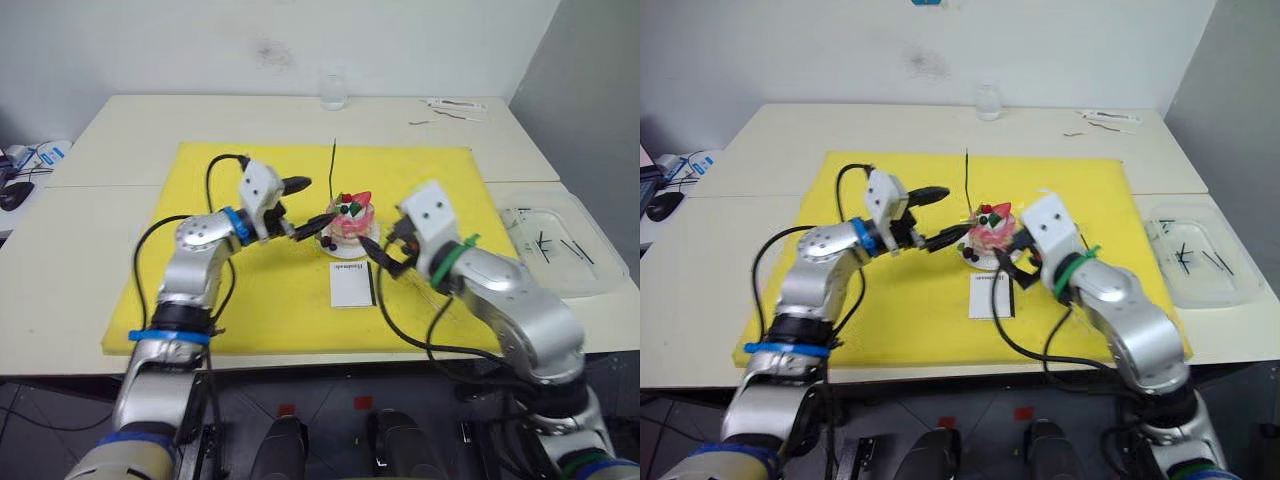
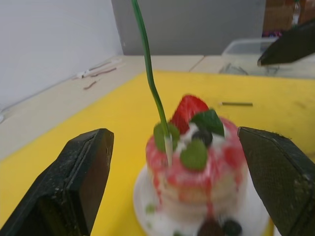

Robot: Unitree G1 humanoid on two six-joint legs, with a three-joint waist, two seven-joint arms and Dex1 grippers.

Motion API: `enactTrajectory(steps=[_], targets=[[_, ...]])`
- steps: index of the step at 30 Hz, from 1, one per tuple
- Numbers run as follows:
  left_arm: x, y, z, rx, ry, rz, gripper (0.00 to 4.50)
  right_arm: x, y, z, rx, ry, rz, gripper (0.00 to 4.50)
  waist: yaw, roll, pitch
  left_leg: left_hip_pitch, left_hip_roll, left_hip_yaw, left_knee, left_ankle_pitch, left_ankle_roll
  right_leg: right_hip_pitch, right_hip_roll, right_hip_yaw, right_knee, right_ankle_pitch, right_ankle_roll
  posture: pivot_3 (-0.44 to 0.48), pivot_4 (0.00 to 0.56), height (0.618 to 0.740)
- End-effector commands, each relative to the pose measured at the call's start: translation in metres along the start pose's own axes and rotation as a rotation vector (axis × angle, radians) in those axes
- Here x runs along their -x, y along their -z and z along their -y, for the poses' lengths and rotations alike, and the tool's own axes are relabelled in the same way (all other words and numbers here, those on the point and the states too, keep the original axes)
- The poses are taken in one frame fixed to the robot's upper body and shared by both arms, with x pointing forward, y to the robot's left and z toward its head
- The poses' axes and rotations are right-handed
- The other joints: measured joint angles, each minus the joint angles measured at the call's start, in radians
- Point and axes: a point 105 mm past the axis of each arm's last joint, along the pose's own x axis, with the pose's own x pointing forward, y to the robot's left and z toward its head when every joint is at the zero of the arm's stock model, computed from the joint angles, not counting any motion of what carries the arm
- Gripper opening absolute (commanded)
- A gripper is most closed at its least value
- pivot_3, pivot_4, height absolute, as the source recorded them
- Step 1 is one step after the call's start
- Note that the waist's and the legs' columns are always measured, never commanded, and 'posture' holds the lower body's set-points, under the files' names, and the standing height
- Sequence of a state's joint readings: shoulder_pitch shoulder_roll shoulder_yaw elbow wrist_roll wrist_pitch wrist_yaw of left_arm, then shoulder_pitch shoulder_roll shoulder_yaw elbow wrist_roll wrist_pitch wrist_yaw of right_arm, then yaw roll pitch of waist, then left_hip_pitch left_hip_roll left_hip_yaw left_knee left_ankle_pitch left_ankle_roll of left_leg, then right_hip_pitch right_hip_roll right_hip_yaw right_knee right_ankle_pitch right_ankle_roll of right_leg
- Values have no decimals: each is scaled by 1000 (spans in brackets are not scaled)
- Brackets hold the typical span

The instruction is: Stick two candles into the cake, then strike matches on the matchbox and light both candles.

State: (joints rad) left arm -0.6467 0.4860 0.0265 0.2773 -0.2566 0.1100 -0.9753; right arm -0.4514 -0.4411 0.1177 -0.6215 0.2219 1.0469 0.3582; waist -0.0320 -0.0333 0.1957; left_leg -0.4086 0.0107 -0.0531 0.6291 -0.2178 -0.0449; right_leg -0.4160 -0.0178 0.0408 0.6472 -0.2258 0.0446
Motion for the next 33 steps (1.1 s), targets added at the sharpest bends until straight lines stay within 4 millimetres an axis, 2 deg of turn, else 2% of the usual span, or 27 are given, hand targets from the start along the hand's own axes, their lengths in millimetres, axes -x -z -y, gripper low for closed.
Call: enactTrajectory(steps=[1,4,8,14,19,22,25,28,29,32,33], targets=[[13,-20,20,-42,73,27,4461,26,1,-7,30,-76,7,4500,1,0,0,0,0,0,0,0,0,0,0,0,0,0,0,0,150,740],[20,-22,33,-70,72,9,4461,41,18,-8,19,-103,-52,4500,3,0,0,1,0,0,0,0,0,2,0,0,-1,0,0,0,150,740],[18,-34,79,-59,229,58,4461,54,45,-7,-6,-130,-146,4500,3,0,0,3,0,1,2,0,0,5,0,1,-1,0,0,0,150,740],[7,-38,98,-54,317,73,4461,60,78,-2,-38,-122,-241,4500,3,0,0,10,1,2,2,0,1,10,0,1,-1,-3,-5,0,150,740],[4,-36,110,-34,397,64,4461,62,89,2,-55,-105,-273,4500,1,0,0,9,1,3,1,0,1,9,0,2,-2,-3,-4,0,150,740],[1,-30,111,-33,423,42,4500,56,89,2,-75,-105,-262,3929,2,0,0,9,1,3,1,0,1,9,0,1,-2,-2,-3,0,150,740],[-5,-32,112,-23,431,53,4500,50,93,-2,-84,-121,-278,2828,2,0,0,9,1,2,1,0,1,9,1,1,-2,-3,-4,0,150,740],[-5,-32,116,-11,452,55,4500,54,101,-1,-60,-128,-323,1796,2,0,0,9,0,3,1,0,1,9,0,2,-2,-3,-4,0,150,740],[-4,-32,116,-11,455,54,4500,55,101,1,-54,-126,-330,1323,2,0,0,9,0,3,1,0,1,9,0,2,-2,-3,-4,0,150,740],[-5,-32,120,-6,465,56,4500,58,100,5,-49,-123,-335,453,3,0,0,9,0,3,1,0,1,9,0,2,-2,-3,-4,0,150,740],[-5,-32,122,-3,469,58,4500,60,98,7,-46,-123,-334,40,3,0,0,8,0,2,1,0,1,9,0,2,-2,-3,-4,0,150,740]])
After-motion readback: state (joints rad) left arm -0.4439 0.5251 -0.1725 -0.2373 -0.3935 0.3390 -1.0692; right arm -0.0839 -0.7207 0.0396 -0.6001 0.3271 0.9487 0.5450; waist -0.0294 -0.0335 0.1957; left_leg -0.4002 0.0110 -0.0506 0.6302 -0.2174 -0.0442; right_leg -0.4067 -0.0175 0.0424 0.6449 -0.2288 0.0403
